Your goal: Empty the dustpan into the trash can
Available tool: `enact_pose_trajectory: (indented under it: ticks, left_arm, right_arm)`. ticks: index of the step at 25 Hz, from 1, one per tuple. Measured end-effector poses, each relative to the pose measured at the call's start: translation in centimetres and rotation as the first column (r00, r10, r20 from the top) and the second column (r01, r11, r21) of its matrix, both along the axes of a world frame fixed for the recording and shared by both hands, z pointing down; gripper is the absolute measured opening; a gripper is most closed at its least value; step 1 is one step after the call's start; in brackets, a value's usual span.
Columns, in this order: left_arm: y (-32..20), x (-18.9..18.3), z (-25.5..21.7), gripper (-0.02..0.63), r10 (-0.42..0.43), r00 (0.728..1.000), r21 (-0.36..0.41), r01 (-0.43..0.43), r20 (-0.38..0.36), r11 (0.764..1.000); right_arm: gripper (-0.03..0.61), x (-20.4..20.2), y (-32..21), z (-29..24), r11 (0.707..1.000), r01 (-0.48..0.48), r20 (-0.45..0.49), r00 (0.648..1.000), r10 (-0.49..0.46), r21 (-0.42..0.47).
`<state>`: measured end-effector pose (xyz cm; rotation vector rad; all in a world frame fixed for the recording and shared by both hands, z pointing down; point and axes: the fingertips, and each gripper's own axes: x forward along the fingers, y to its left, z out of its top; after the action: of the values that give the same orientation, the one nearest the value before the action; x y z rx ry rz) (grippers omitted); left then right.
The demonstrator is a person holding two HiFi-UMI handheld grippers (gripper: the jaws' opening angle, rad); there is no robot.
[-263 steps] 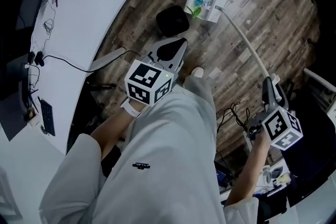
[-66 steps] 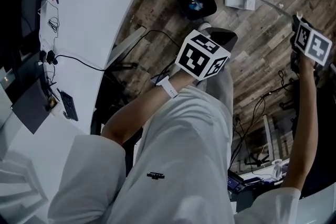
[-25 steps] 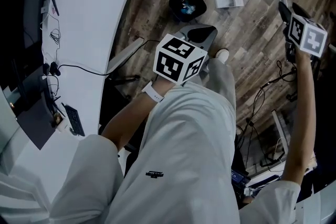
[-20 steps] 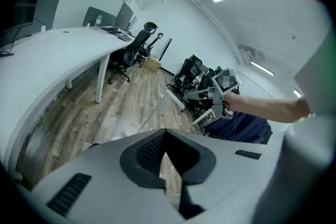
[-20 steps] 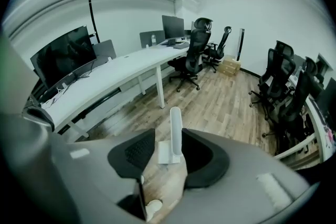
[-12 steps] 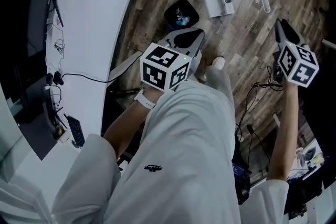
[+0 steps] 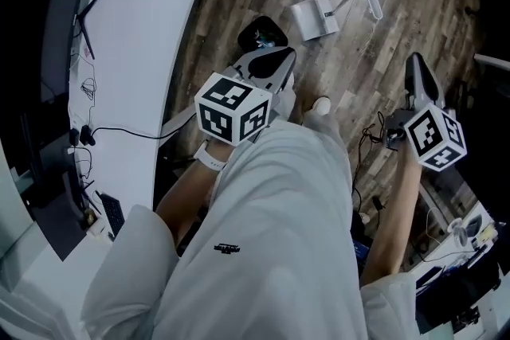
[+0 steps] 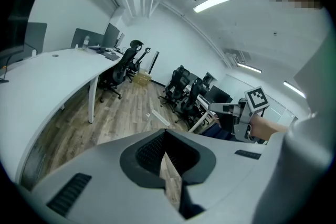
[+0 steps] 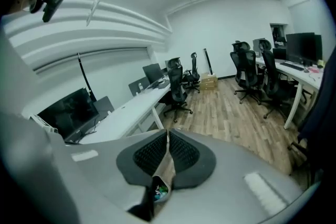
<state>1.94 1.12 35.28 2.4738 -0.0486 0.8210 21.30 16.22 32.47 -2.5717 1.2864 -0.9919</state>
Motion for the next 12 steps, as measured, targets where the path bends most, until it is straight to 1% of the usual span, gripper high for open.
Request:
enact_pose_trajectory:
  ticks: [2,4,8,10,12]
  left_arm:
    - [0.0,0.3,-1.2,0.006,0.007,1.0,0.022,-0.007,-0.024,1.0]
    - [0.0,0.4,-2.3,0.006,0.016,0.999,0.043,-0.014,-0.048,0.999]
    - [-0.1,0.4,-4.2,0.006,0.027,0.995,0.079,-0.019,-0.1,0.997]
    - [-0.1,0.4,-5.3,0.006,0.024,0.992,0.09,-0.013,-0.125,0.996]
    - [0.0,0.4,-6.4,0.006,0.023,0.988,0.103,-0.008,-0.152,0.995]
  right_arm:
    - [0.025,-0.6,0.7,-1.2,0.999,-0.031,-0.01,0.999,0.031,0.04]
    - [0.025,-1.1,1.2,-2.5,0.997,-0.045,-0.038,0.998,0.048,0.067]
    - [0.023,-2.4,1.4,-5.1,0.994,-0.02,-0.122,0.992,0.033,0.112]
    - [0.021,-3.0,1.4,-6.0,0.995,0.014,-0.181,0.983,0.004,0.097]
    - [0.021,-3.4,1.5,-6.8,0.997,0.047,-0.246,0.969,-0.033,0.053]
